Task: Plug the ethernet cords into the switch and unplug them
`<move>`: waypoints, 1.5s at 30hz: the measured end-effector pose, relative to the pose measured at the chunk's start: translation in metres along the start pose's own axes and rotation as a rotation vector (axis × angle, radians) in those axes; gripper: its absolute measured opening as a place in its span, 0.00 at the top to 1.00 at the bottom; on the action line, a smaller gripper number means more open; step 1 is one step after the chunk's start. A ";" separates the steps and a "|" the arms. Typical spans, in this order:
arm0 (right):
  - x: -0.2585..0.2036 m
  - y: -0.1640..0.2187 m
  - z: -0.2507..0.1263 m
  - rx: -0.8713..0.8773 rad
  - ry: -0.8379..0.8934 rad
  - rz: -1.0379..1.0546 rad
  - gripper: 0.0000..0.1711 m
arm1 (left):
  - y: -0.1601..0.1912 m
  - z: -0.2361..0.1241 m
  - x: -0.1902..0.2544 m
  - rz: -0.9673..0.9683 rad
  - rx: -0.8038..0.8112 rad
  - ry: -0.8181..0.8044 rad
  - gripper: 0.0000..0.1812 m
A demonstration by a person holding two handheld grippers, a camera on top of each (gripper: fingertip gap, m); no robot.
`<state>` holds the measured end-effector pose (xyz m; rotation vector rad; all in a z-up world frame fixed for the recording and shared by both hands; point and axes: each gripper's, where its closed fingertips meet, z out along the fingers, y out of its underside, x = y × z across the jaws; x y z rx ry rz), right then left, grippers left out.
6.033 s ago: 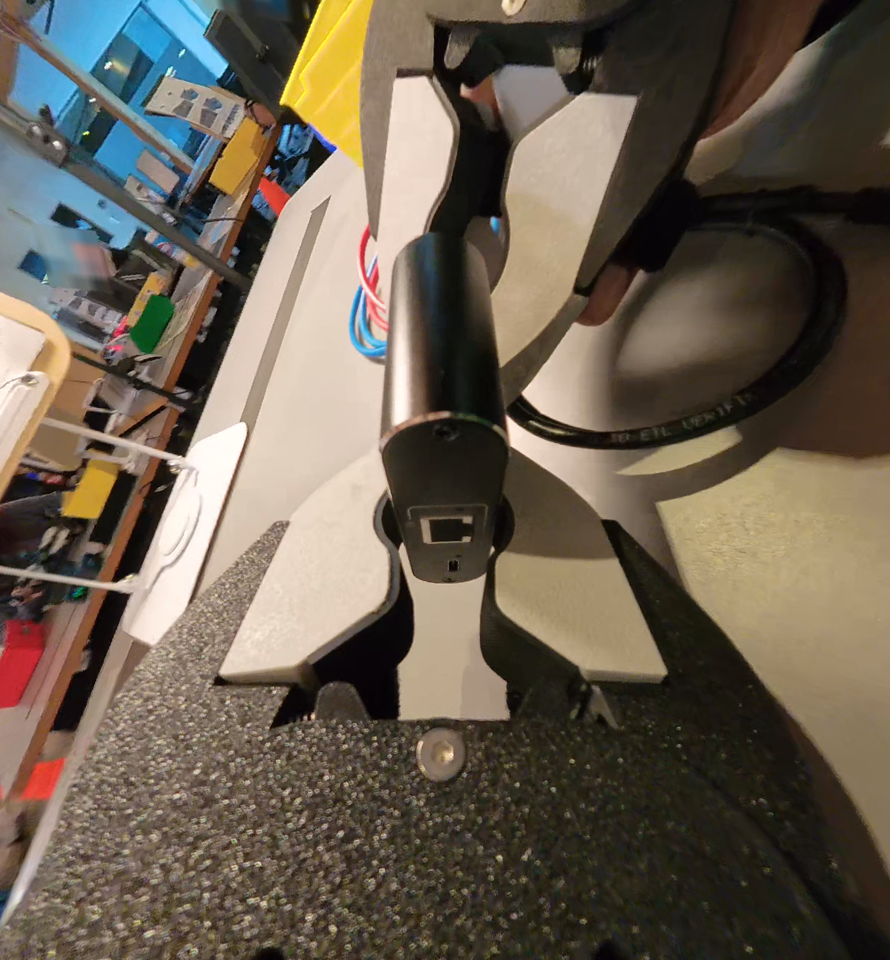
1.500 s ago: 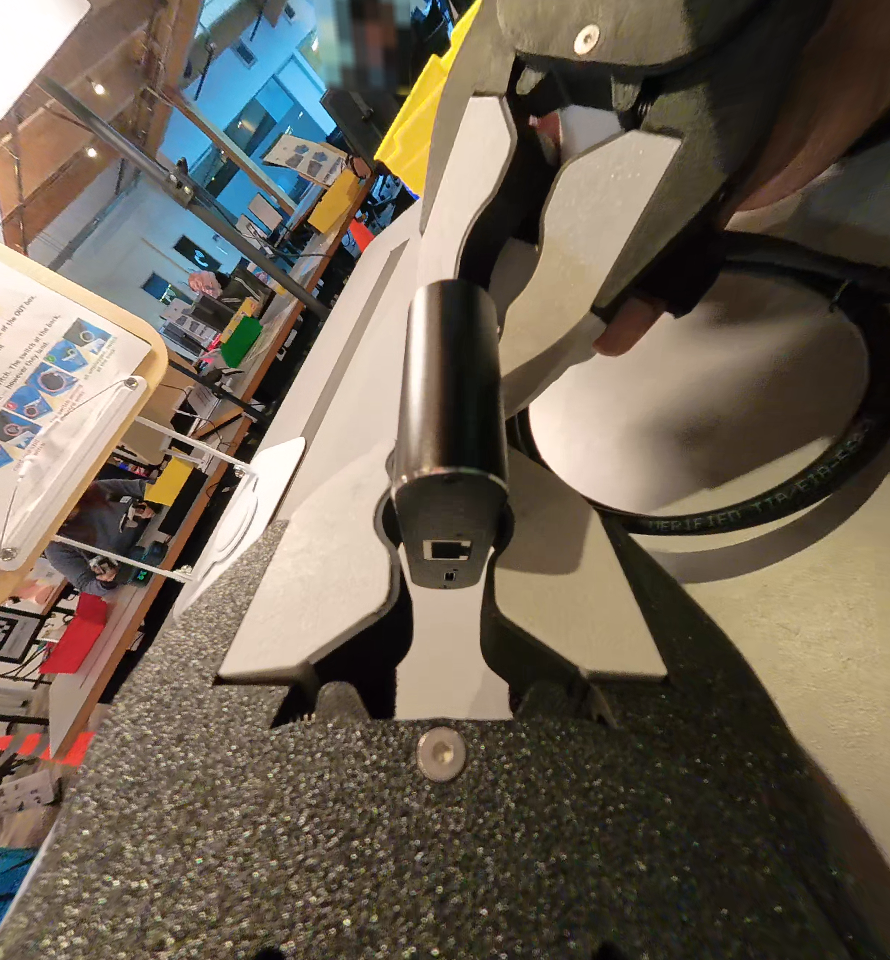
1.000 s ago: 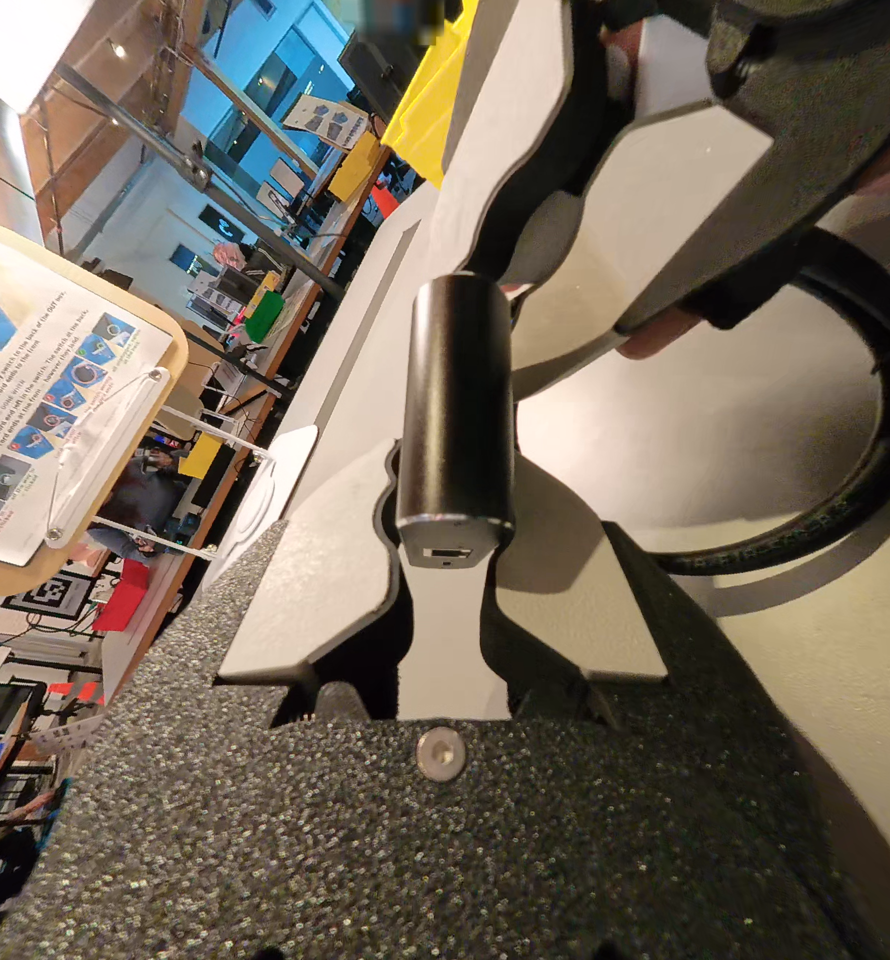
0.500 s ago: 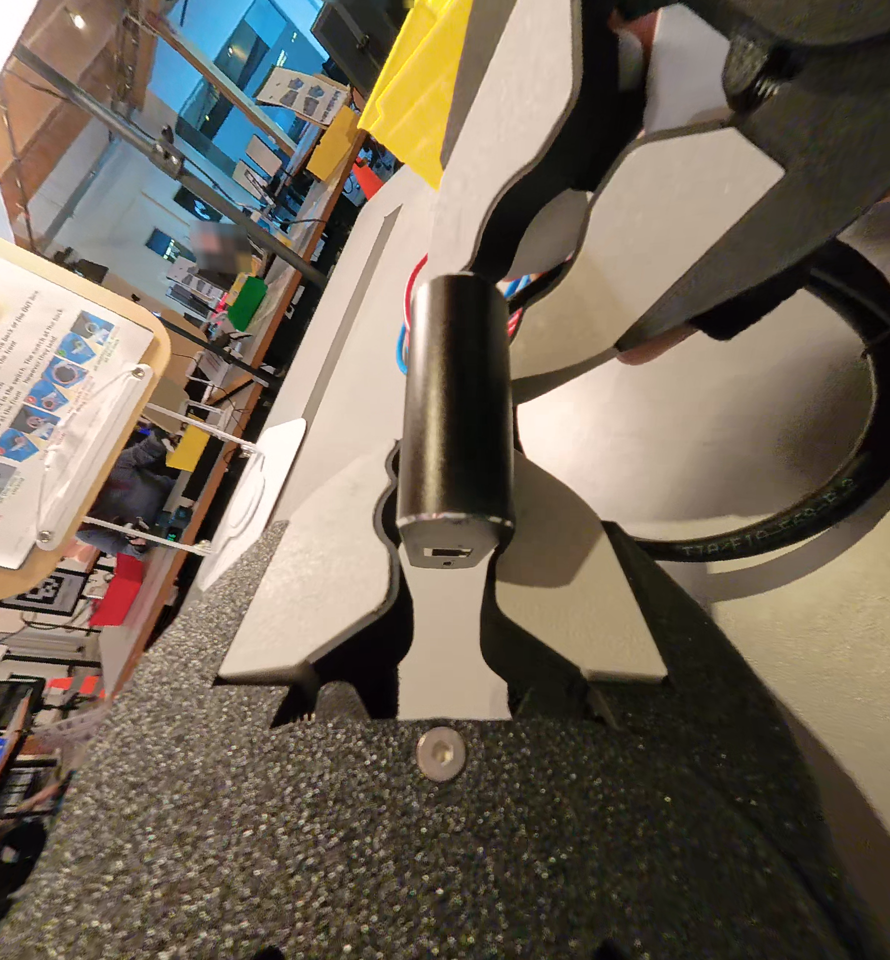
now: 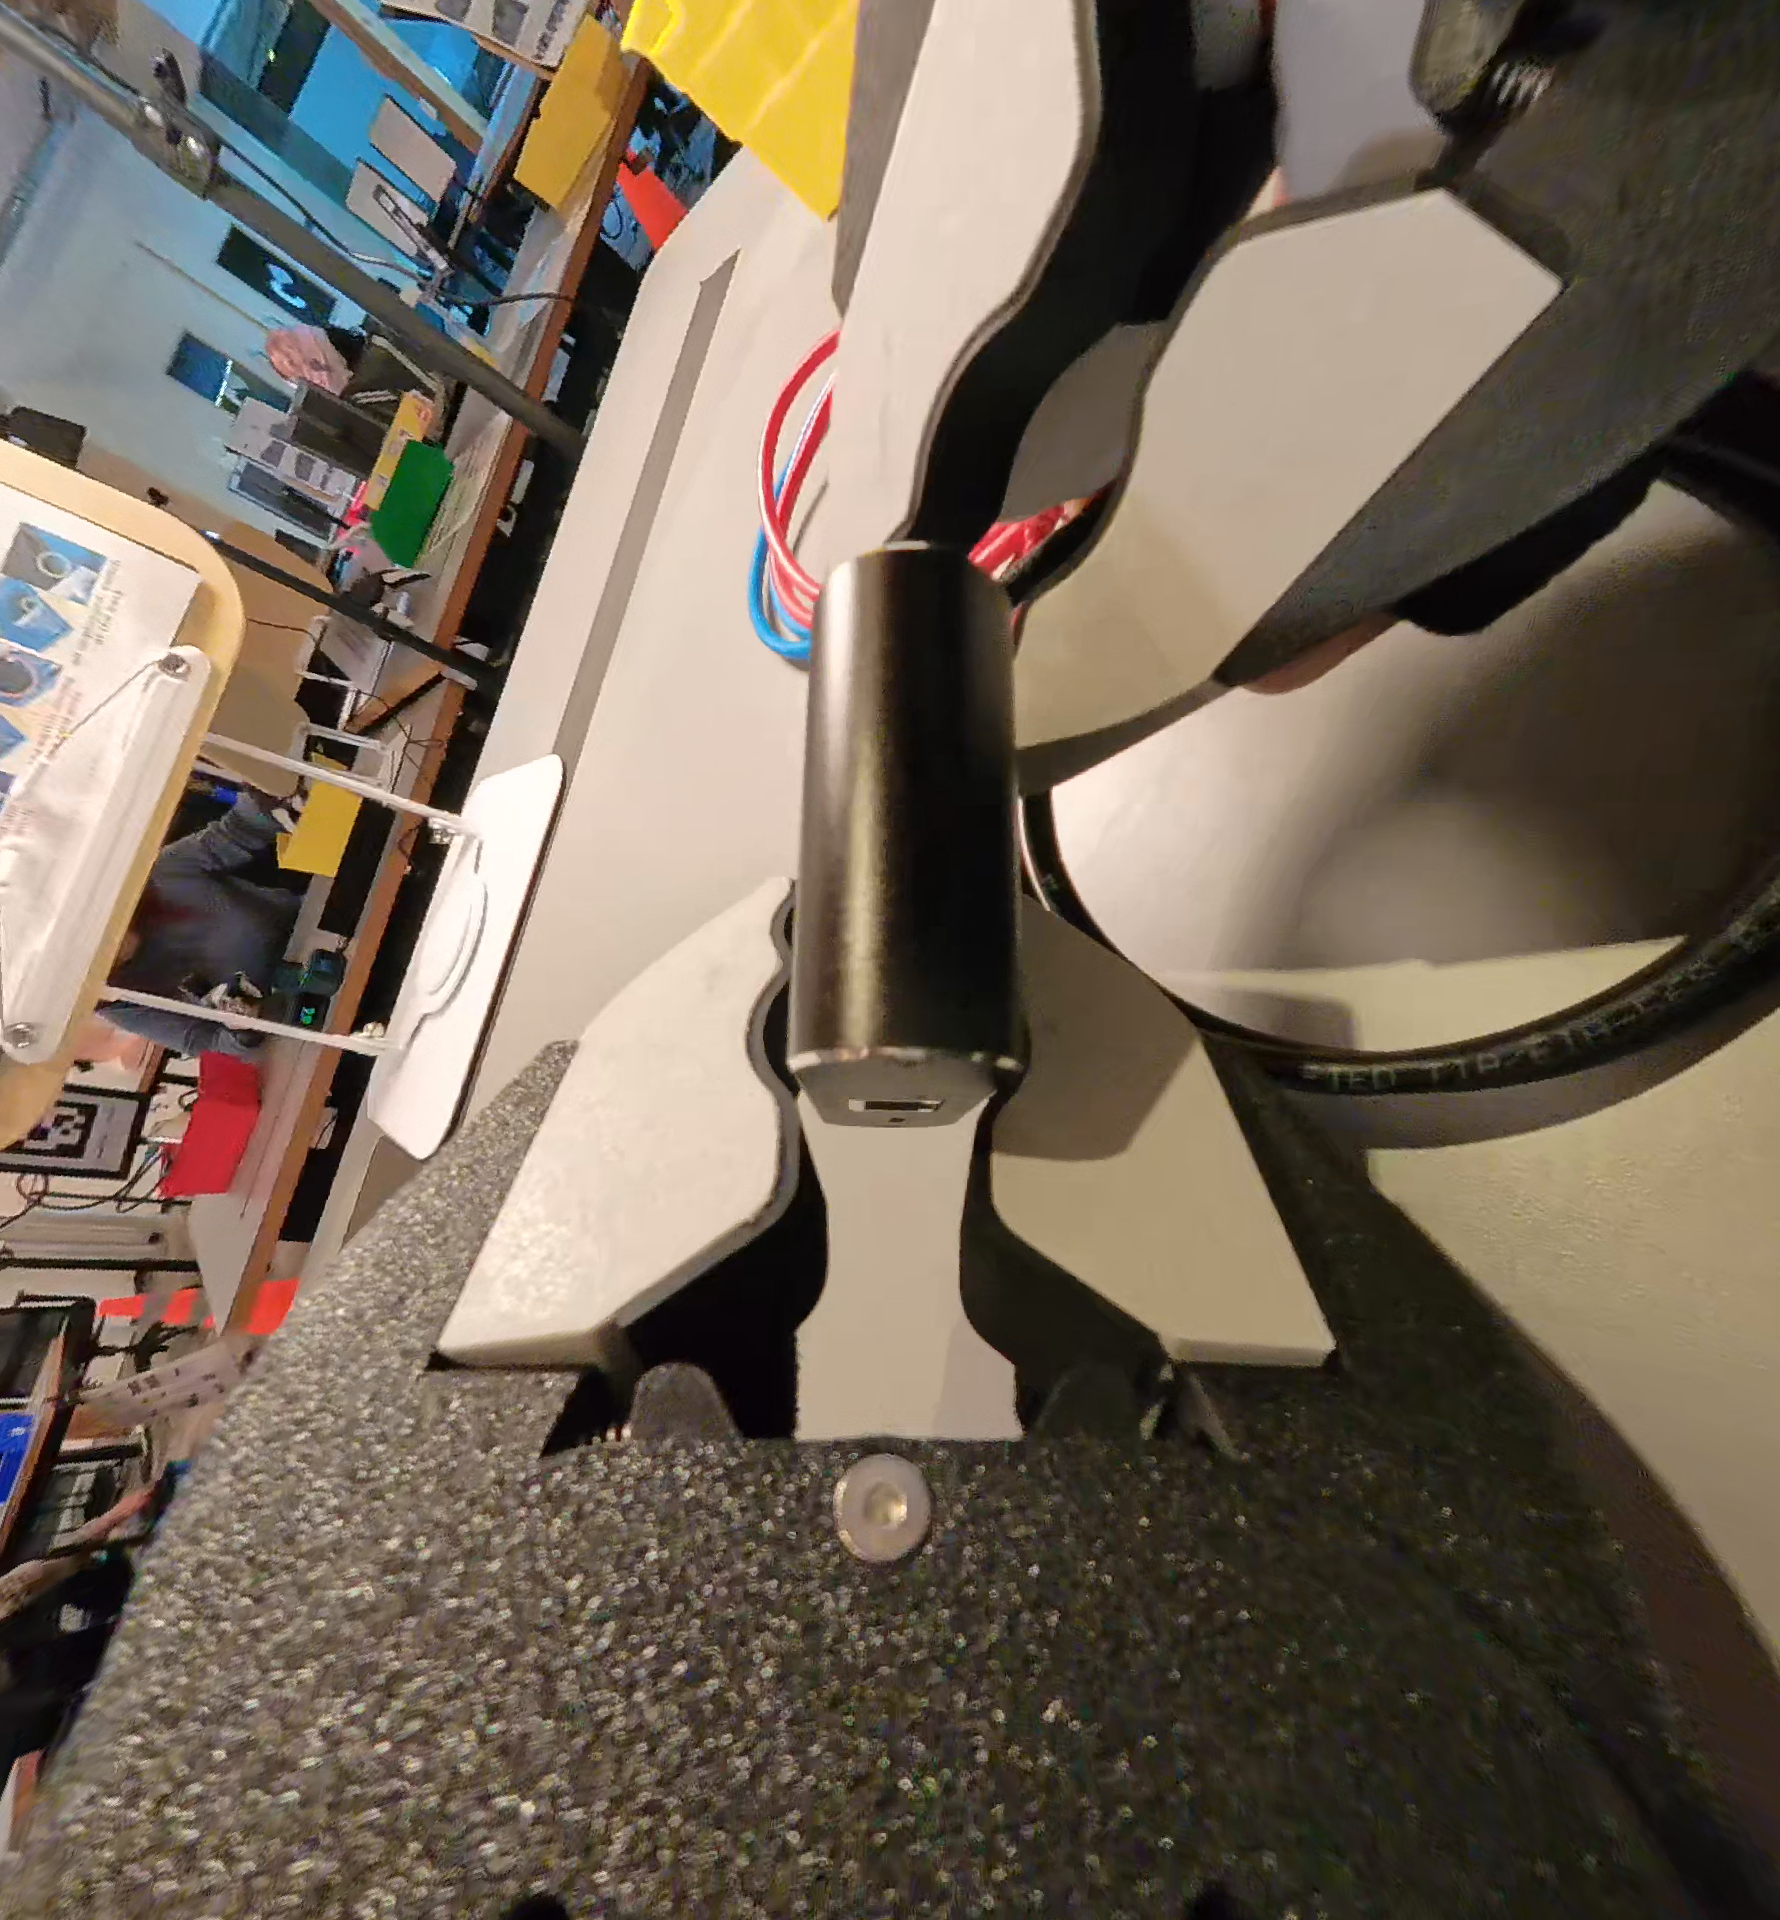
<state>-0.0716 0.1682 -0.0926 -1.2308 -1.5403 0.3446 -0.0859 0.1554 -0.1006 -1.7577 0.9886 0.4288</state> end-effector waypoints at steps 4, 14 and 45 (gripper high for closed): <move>-0.003 0.003 0.003 -0.016 -0.008 -0.006 0.91 | 0.005 0.002 0.003 -0.041 -0.005 0.020 0.84; -0.020 -0.002 -0.001 0.116 -0.192 -0.022 0.90 | -0.006 -0.011 0.014 -0.231 0.198 0.212 0.84; -0.018 -0.006 -0.022 0.189 -0.196 -0.136 0.90 | -0.021 -0.020 0.018 -0.285 0.258 0.272 0.84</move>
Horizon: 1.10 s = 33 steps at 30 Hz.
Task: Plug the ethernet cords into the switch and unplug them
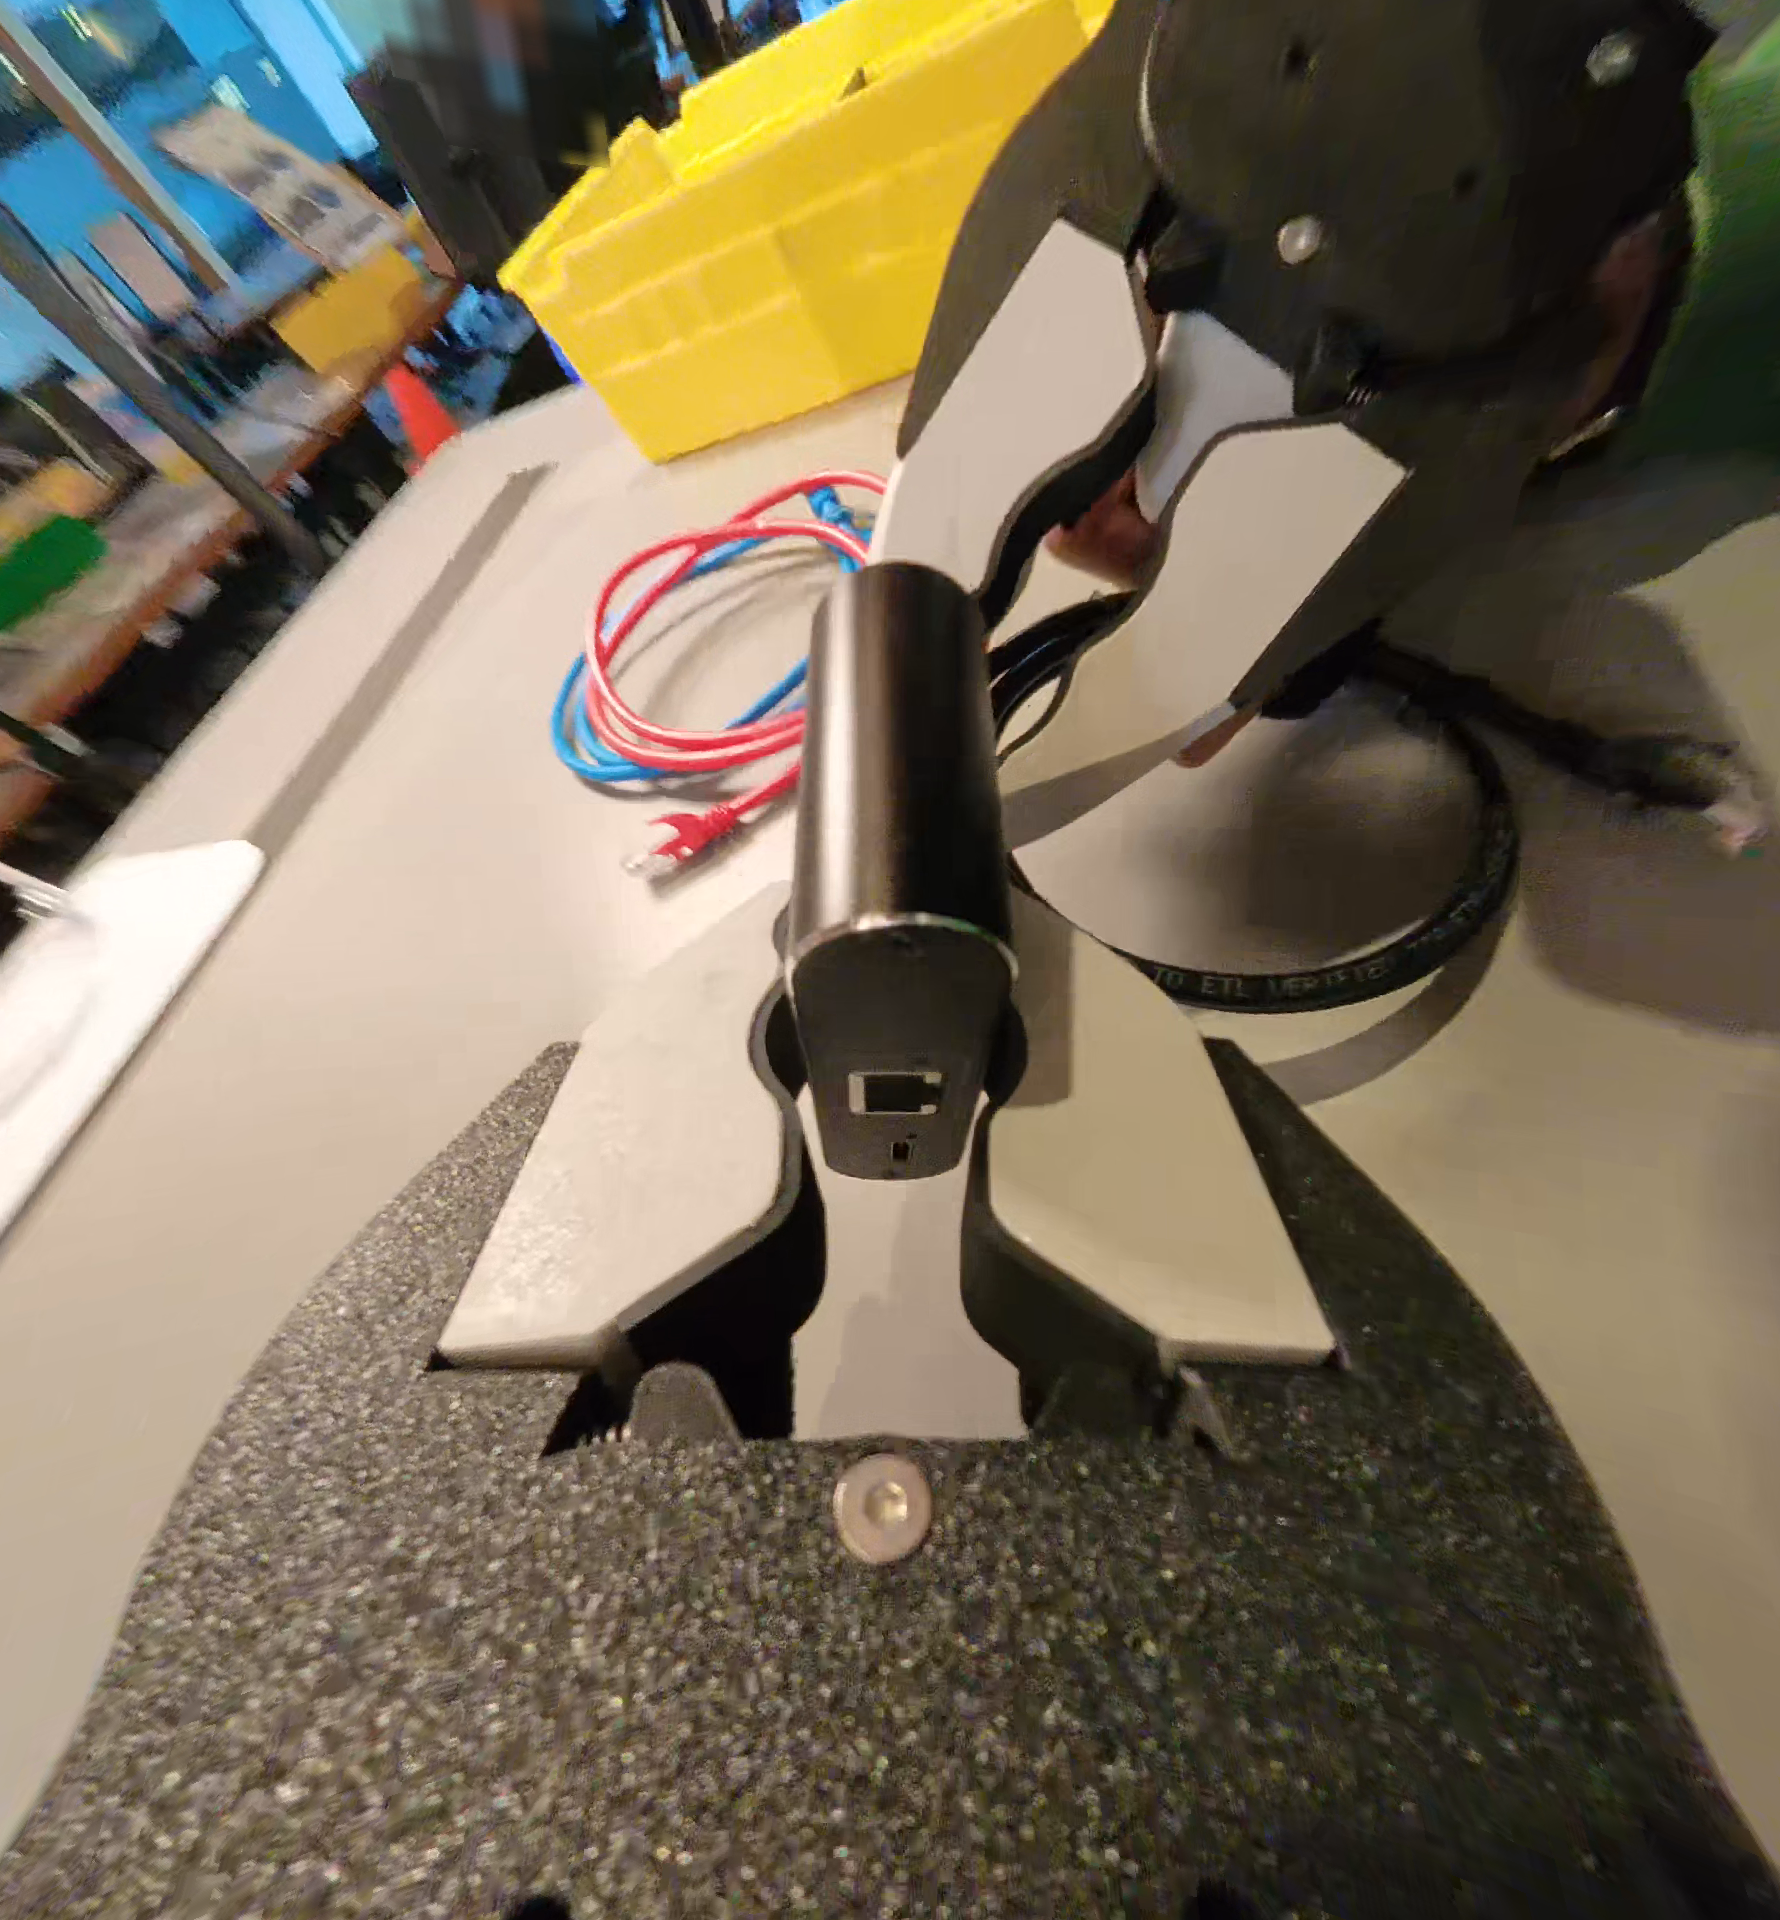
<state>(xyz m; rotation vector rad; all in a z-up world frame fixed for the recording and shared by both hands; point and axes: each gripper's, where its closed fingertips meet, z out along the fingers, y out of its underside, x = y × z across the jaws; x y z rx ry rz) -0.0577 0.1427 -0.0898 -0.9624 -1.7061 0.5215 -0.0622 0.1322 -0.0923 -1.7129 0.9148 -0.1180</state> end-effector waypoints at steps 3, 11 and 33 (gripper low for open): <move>0.009 0.012 0.001 -0.050 0.028 0.048 0.92 | 0.007 0.001 -0.004 -0.170 -0.044 0.035 0.84; 0.019 0.004 -0.020 -0.064 0.036 0.226 0.89 | 0.027 -0.015 -0.039 -0.728 -0.044 -0.092 0.85; -0.029 -0.035 0.008 0.112 -0.340 1.002 0.86 | -0.004 -0.046 -0.010 -1.435 0.456 0.039 0.85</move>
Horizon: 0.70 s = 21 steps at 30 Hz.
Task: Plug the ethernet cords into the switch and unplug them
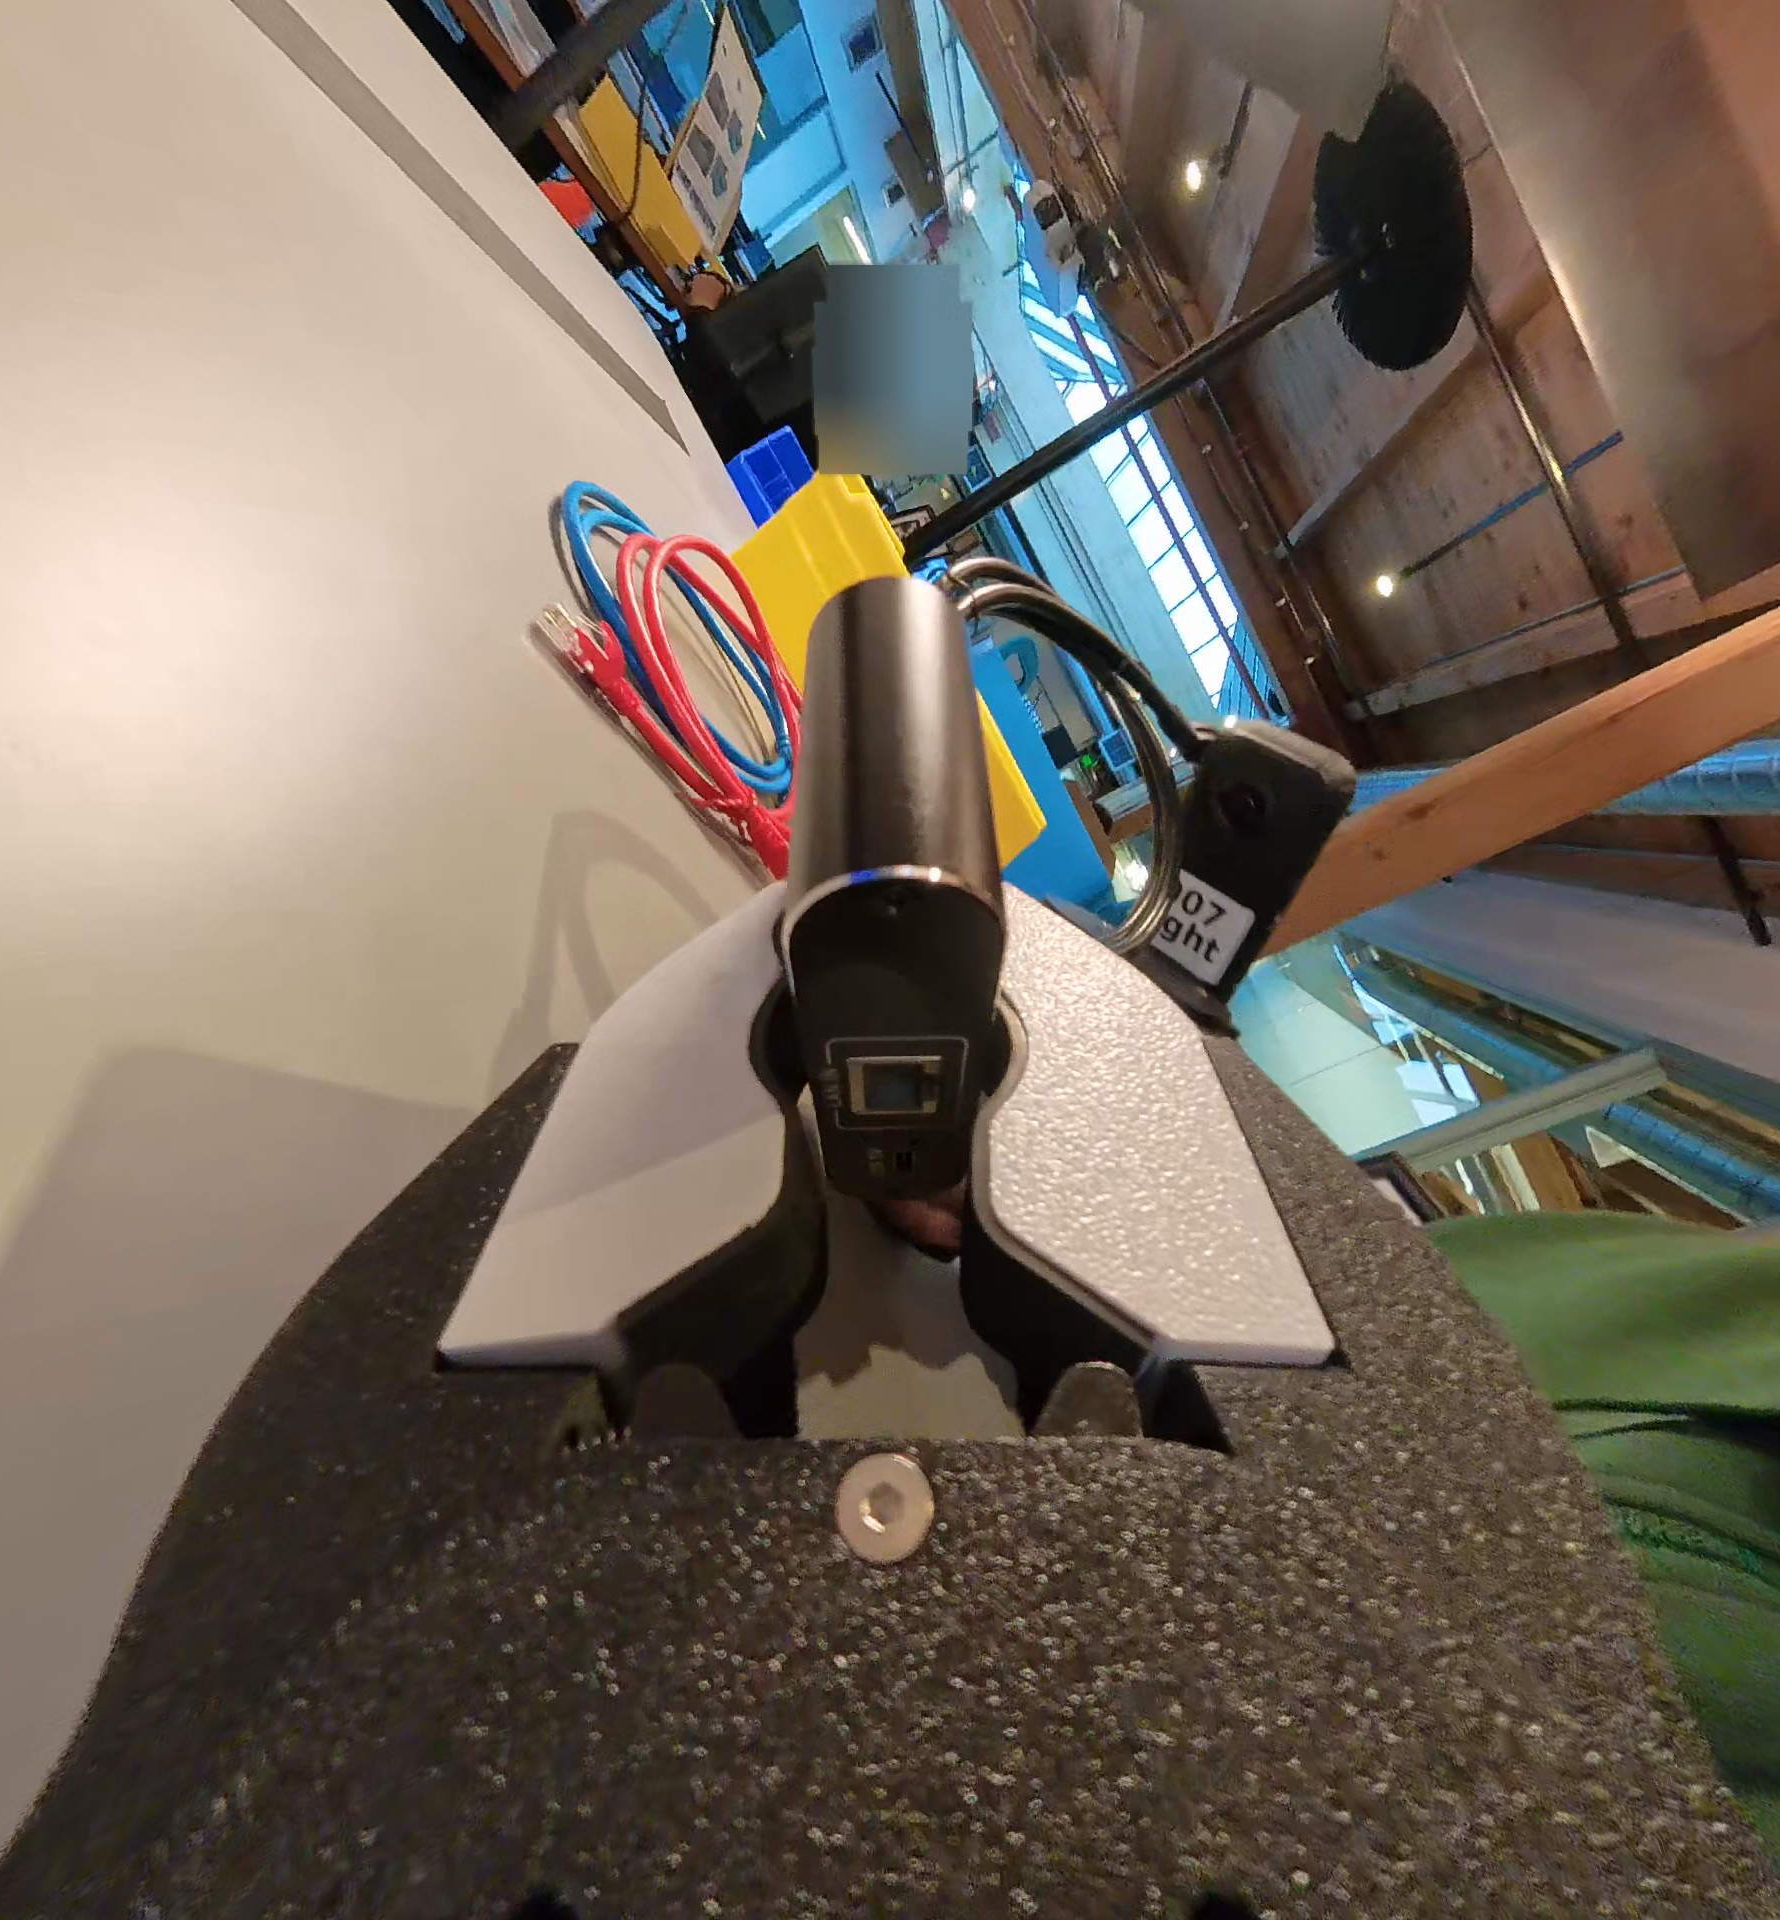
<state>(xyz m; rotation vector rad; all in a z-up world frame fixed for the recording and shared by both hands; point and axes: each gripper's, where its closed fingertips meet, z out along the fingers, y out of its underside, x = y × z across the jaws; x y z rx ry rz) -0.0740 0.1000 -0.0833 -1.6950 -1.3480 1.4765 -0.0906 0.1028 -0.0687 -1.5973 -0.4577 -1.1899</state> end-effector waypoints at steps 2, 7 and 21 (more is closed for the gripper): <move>0.004 -0.006 -0.004 0.040 -0.008 0.035 0.87 | 0.006 0.000 0.004 0.028 -0.021 0.001 0.85; 0.001 -0.011 -0.011 0.080 -0.060 0.061 0.88 | 0.011 0.001 0.011 0.067 -0.029 0.025 0.85; -0.015 -0.017 -0.026 0.124 -0.237 0.158 0.83 | 0.026 0.005 0.031 0.141 -0.062 0.099 0.84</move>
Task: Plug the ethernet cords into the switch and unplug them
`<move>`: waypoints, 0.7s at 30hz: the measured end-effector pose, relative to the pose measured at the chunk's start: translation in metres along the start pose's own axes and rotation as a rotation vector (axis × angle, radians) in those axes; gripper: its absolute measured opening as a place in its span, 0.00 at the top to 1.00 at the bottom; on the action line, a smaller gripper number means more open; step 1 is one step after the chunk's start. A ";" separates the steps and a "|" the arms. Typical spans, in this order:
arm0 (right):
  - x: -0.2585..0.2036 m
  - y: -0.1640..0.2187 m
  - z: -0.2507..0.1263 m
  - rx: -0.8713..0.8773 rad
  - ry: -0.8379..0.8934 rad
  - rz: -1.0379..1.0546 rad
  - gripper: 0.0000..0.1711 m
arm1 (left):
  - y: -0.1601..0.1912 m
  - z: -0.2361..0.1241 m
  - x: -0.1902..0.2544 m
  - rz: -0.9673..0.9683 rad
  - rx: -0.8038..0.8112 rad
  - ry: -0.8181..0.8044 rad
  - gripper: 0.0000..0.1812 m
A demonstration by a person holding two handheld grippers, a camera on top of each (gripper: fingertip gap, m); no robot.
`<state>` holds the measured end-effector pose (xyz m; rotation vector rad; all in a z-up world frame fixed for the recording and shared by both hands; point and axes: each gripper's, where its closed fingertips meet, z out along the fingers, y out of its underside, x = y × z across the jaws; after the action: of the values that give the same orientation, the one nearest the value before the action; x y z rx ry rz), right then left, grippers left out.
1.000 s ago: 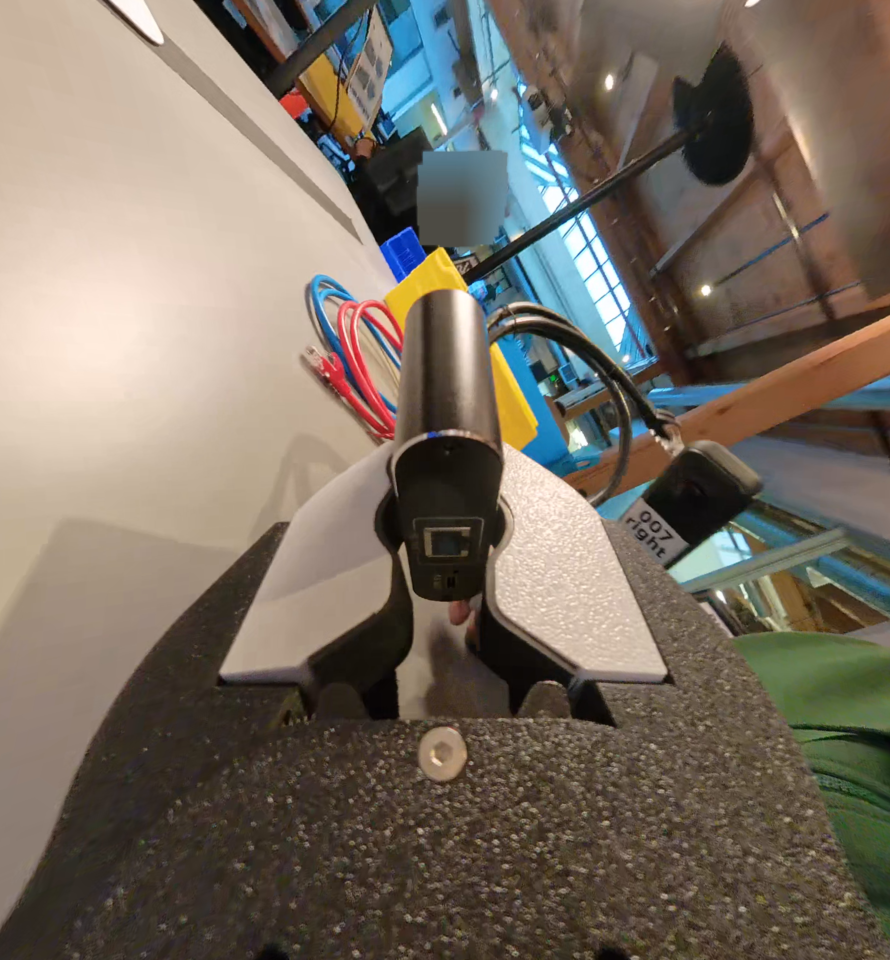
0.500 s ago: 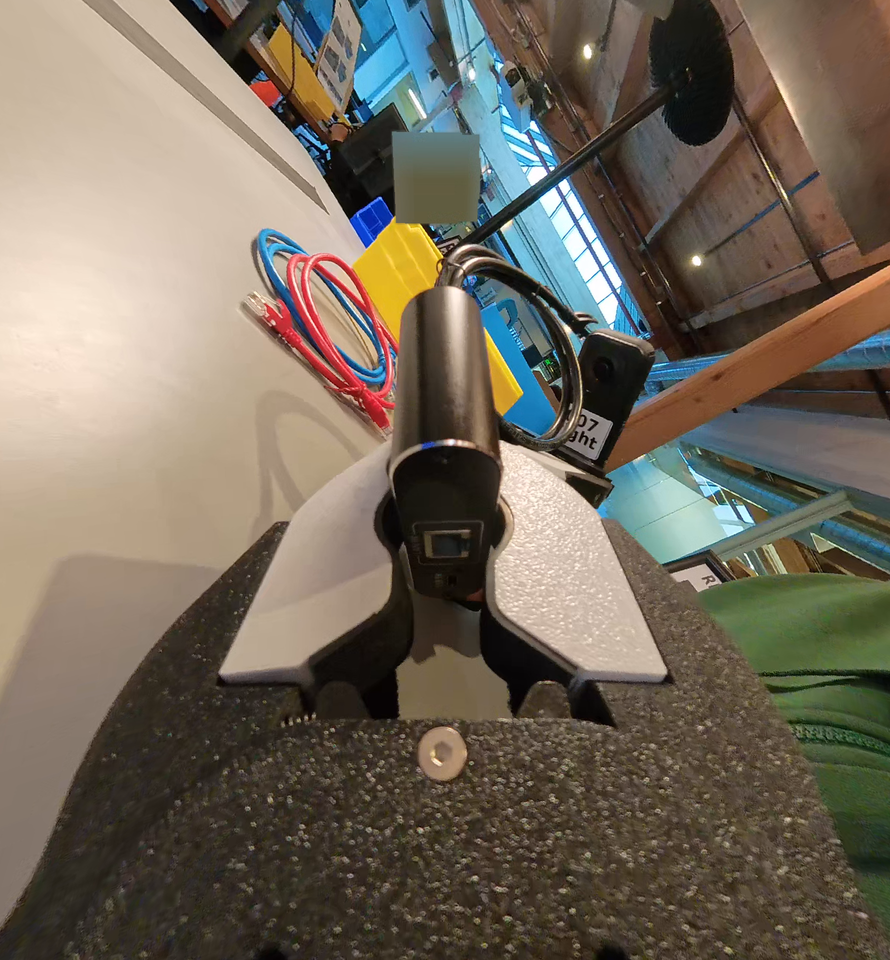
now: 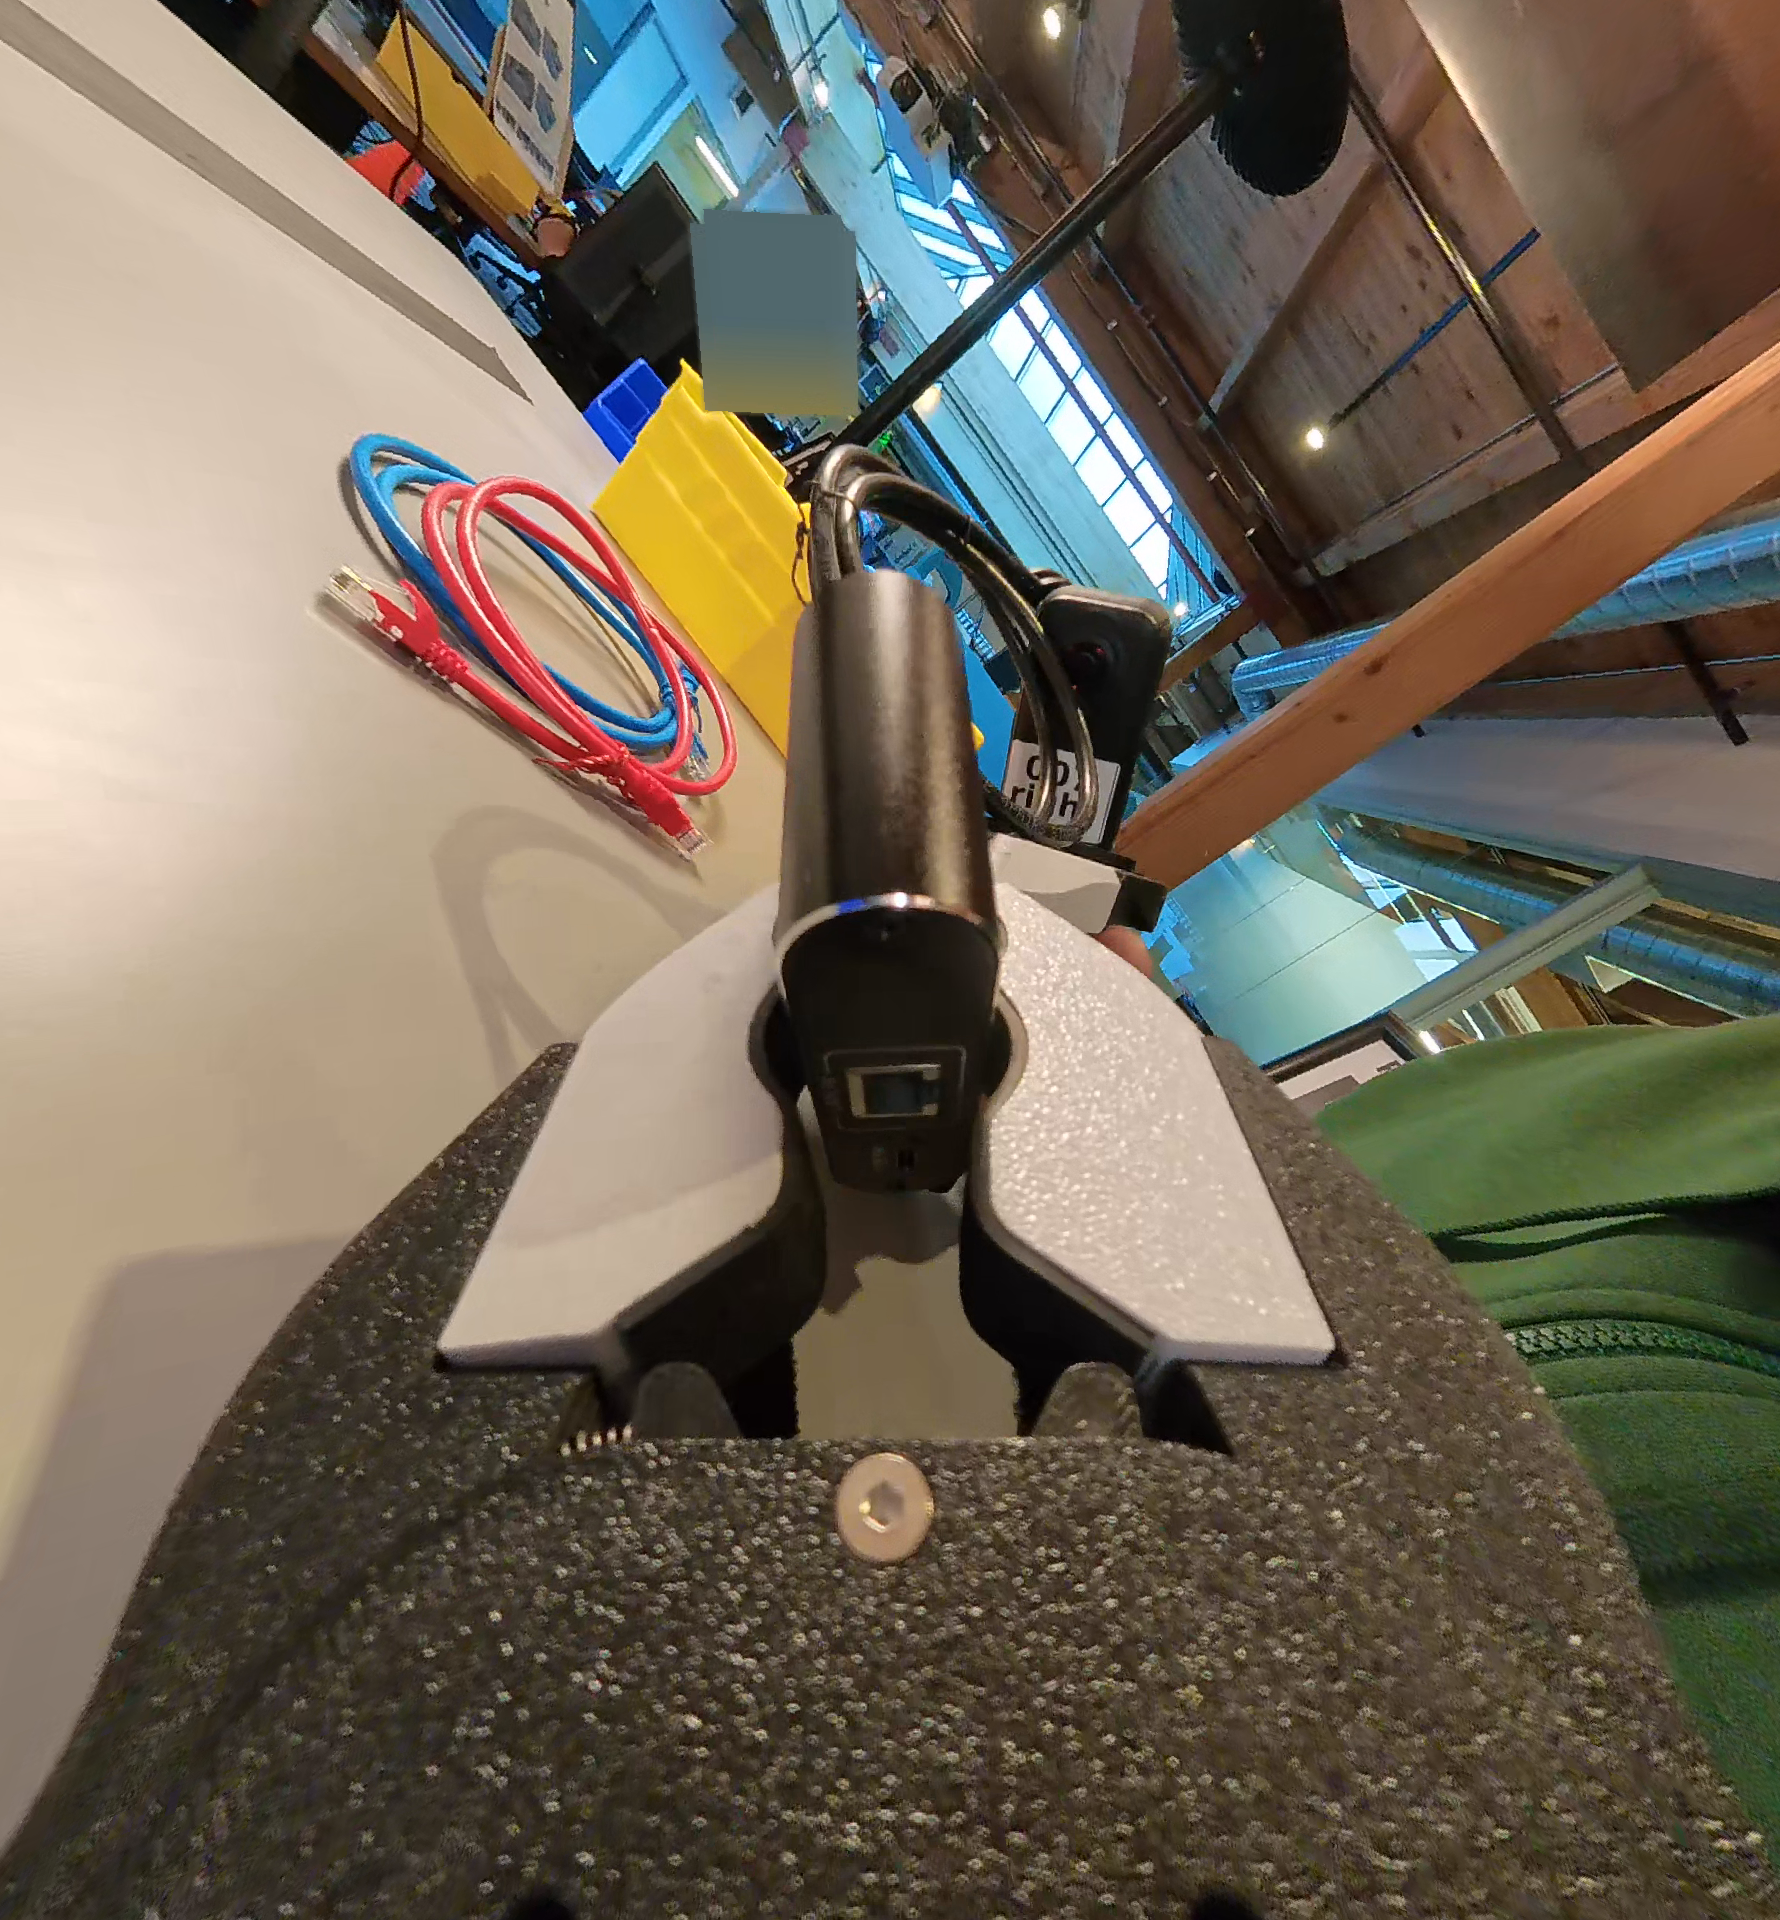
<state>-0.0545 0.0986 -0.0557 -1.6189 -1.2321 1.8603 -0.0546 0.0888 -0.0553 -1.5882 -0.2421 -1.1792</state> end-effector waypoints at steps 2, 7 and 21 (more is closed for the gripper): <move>-0.001 0.001 0.001 -0.005 0.001 -0.005 0.84 | 0.001 0.000 0.001 -0.009 0.003 0.006 0.84; -0.005 0.002 0.000 -0.016 -0.020 -0.009 0.84 | 0.003 0.000 0.005 -0.014 0.010 0.020 0.84; -0.018 0.016 0.004 -0.072 -0.135 0.100 0.73 | -0.037 -0.013 0.001 -0.159 0.278 0.086 0.85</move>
<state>-0.0495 0.0745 -0.0576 -1.6438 -1.3096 2.0377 -0.0865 0.0919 -0.0322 -1.2905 -0.4628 -1.2725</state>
